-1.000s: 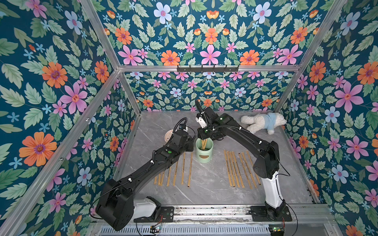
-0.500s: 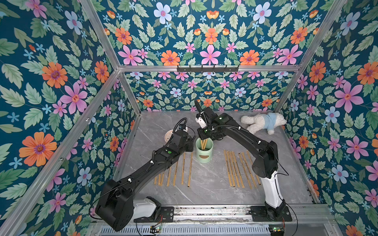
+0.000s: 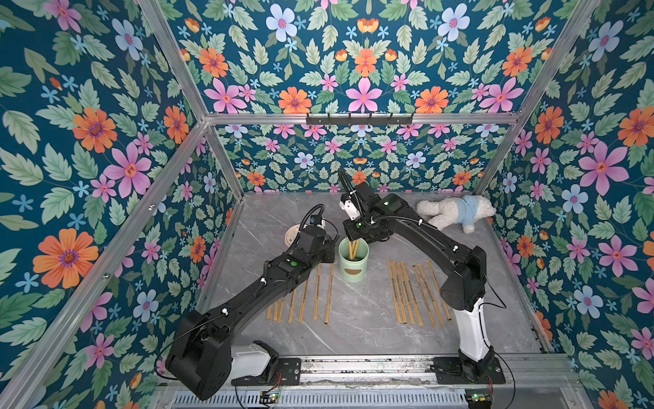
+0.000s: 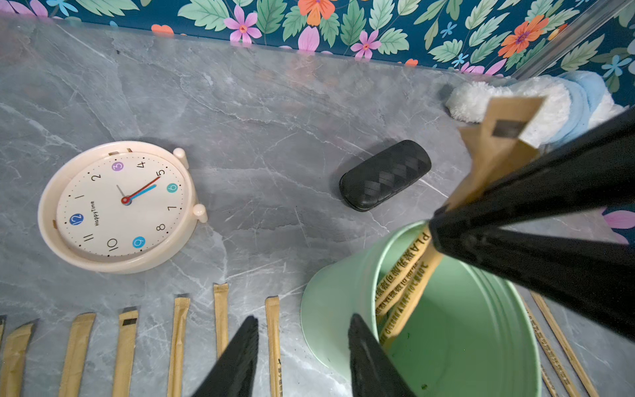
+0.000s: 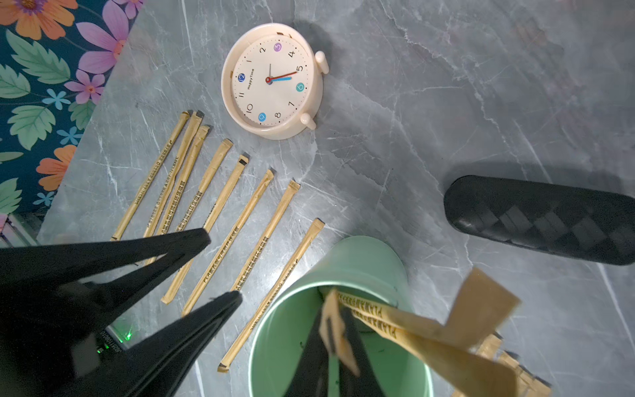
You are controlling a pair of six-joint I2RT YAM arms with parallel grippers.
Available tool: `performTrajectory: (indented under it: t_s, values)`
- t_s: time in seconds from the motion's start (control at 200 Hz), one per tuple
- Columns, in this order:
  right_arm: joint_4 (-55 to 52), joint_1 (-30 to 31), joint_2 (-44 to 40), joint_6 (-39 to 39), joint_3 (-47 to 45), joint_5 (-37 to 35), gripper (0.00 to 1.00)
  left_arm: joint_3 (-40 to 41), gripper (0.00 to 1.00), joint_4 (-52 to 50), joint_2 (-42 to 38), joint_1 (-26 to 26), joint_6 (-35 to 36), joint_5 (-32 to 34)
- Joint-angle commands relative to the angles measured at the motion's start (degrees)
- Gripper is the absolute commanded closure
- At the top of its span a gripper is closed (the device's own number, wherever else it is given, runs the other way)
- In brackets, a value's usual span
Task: Take the straws out of the storage container
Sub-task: Pick up the straw from the container.
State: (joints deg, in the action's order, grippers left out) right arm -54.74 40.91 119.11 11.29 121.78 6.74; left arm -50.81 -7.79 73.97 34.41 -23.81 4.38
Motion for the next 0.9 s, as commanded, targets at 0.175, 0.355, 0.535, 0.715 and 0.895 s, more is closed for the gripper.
performTrajectory:
  t_s: [0.175, 0.355, 0.535, 0.715, 0.895]
  values:
    - [-2.39, 0.84, -5.03, -1.66, 2.32, -3.48, 0.92, -0.91, 0.55, -0.03, 0.29, -0.05, -0.34, -0.34]
    - [-3.98, 0.92, -11.39, -2.30, 3.58, -4.15, 0.92, -1.35, 0.55, 0.67, 1.03, -0.05, -0.62, -0.97]
    - [-6.85, 0.92, -18.01, -3.07, 4.11, -5.95, 0.92, -2.01, 0.55, 1.28, 1.61, -0.07, -0.92, -1.62]
    - [-11.49, 0.91, -23.69, -4.46, 2.94, -11.69, 0.92, -3.46, 0.55, 1.36, 2.63, -0.05, -0.86, -2.25]
    - [-17.75, 0.71, -30.27, -4.44, -2.56, -23.10, 0.92, -3.95, 0.55, 1.53, 2.78, 0.03, -0.77, -2.45]
